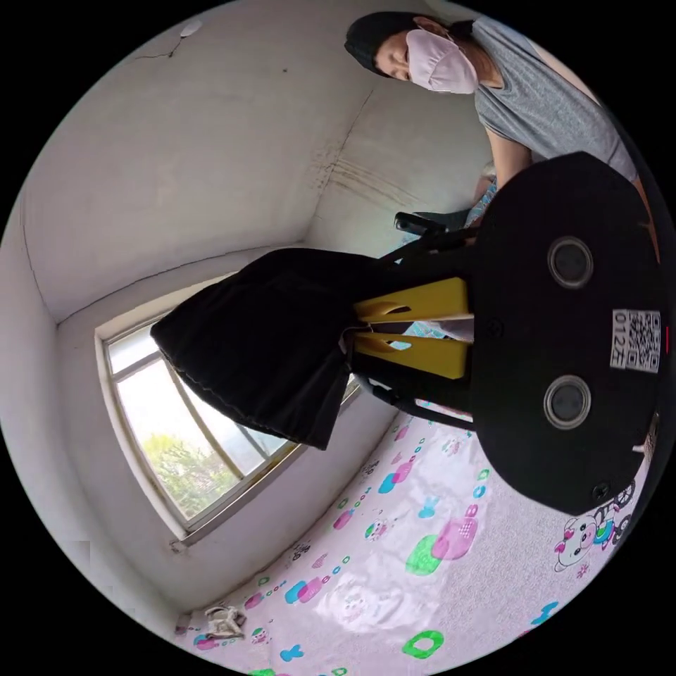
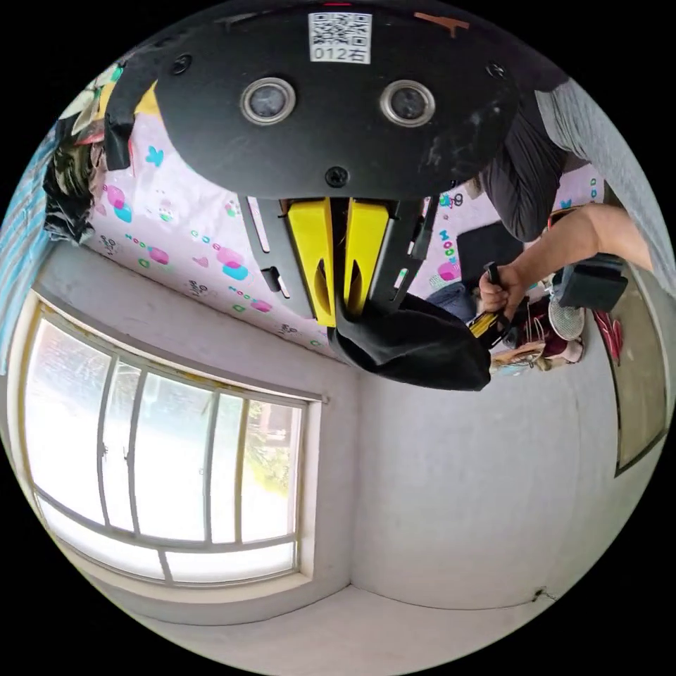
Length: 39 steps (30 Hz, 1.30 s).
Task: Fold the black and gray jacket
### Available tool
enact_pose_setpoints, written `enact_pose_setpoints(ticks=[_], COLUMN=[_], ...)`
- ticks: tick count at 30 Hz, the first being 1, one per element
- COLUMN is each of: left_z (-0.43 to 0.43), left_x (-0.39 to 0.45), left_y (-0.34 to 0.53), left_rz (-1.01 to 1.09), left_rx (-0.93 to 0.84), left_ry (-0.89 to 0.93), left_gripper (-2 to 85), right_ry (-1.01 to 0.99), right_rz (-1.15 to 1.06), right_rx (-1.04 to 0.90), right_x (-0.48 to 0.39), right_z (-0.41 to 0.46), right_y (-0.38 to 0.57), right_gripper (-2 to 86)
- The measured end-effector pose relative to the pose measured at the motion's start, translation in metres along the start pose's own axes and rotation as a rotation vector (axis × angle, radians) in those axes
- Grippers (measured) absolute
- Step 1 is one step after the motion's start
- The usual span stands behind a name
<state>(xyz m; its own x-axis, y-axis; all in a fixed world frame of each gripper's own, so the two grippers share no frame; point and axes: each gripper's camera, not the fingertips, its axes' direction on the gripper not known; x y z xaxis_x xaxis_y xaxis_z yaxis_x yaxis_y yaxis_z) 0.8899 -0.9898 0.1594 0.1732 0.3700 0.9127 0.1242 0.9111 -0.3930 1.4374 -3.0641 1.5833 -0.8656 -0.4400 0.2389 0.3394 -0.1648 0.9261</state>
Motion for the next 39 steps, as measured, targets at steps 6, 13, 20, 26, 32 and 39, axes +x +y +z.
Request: enact_pose_setpoints(ticks=[6,13,20,26,32,39], left_z=[-0.078,-0.033,0.119,0.263,0.239,0.186], left_x=[0.071,0.157,0.154,0.114,0.056,-0.046], left_y=[-0.062,-0.079,0.032,0.238,0.311,0.276], left_rz=[0.145,0.315,0.342,0.277,0.140,-0.095], left_rx=[0.169,0.079,-0.302,-1.007,-1.066,-0.936], left_ry=[-0.043,-0.023,-0.012,0.010,-0.166,-0.444], left_gripper=[1.7,1.9,3.1,6.6,8.1,10.8], right_ry=[-0.238,-0.261,-0.137,0.083,0.275,0.337], right_rz=[-0.020,0.098,0.500,1.107,1.350,0.901], right_rx=[0.245,0.483,0.270,-0.047,-0.020,-0.507], right_x=[-0.076,-0.048,0.089,0.198,0.190,0.189], right_z=[0.002,-0.062,-0.058,-0.075,-0.151,-0.107], right_y=[-0.151,-0.212,-0.095,0.114,0.193,0.044], right_gripper=[-0.8,-0.3,0.3,1.3,1.8,4.1])
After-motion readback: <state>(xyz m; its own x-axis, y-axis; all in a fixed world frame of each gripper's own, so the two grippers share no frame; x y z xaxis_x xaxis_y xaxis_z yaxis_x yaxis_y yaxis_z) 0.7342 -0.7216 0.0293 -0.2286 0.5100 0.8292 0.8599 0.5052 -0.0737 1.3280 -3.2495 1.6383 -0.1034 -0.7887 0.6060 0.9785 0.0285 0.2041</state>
